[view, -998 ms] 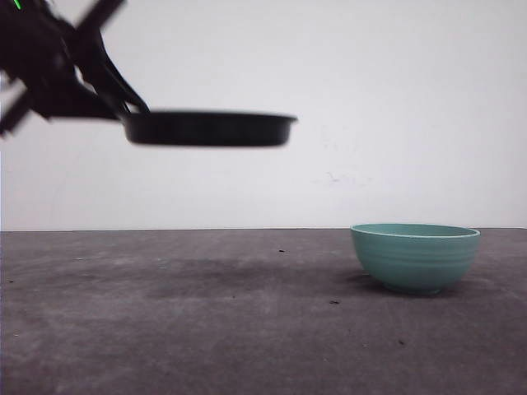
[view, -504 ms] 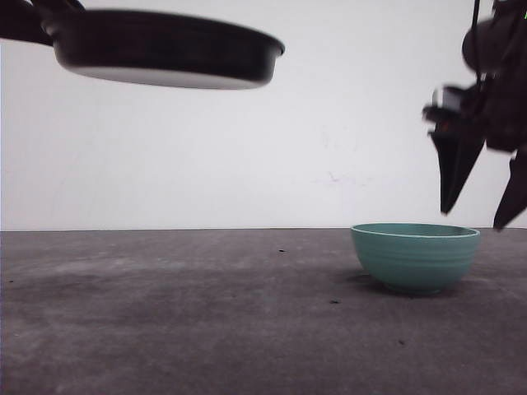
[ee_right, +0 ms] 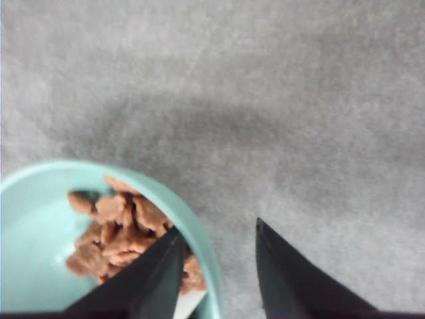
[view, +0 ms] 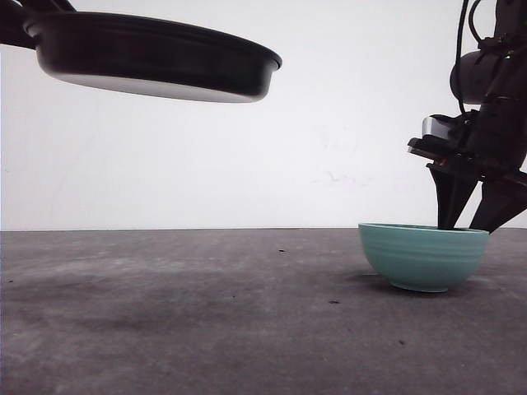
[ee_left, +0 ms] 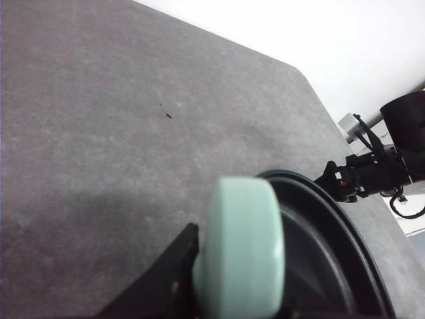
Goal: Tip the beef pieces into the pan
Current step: 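Grasp the rim of the green bowl with the right gripper, then lift the green bowl up over the held pan with the right gripper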
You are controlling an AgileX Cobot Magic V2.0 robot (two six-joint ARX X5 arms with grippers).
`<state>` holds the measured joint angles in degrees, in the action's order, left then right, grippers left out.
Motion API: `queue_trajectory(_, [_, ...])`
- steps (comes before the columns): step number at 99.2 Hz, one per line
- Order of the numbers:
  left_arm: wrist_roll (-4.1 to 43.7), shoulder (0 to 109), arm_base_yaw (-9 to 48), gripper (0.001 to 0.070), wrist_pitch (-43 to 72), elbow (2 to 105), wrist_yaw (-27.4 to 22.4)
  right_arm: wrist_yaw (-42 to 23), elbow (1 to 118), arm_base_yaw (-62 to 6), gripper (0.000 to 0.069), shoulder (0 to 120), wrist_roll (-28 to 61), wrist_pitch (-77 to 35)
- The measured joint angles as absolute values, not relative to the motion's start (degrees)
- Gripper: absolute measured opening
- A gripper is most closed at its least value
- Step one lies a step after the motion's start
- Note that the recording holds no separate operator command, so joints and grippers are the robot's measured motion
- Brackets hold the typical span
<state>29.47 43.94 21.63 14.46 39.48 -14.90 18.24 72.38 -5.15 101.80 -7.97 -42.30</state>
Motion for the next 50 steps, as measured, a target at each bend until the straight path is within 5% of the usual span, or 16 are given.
queue_trajectory(15, [29.3, 44.5, 21.6, 0.0055, 14.5, 39.5, -14.9, 18.5, 72.4, -5.3, 0.0173, 102.5, -8.4, -42.4])
queue_trajectory(31, [29.3, 44.5, 21.6, 0.0055, 14.5, 39.5, -14.9, 21.1, 72.4, -5.7, 0.0027, 103.2, -8.2, -42.9])
queue_trajectory(50, [29.4, 44.5, 21.6, 0.0055, 15.5, 39.5, -14.9, 26.9, 72.4, -6.0, 0.0012, 102.9, -8.3, -41.4])
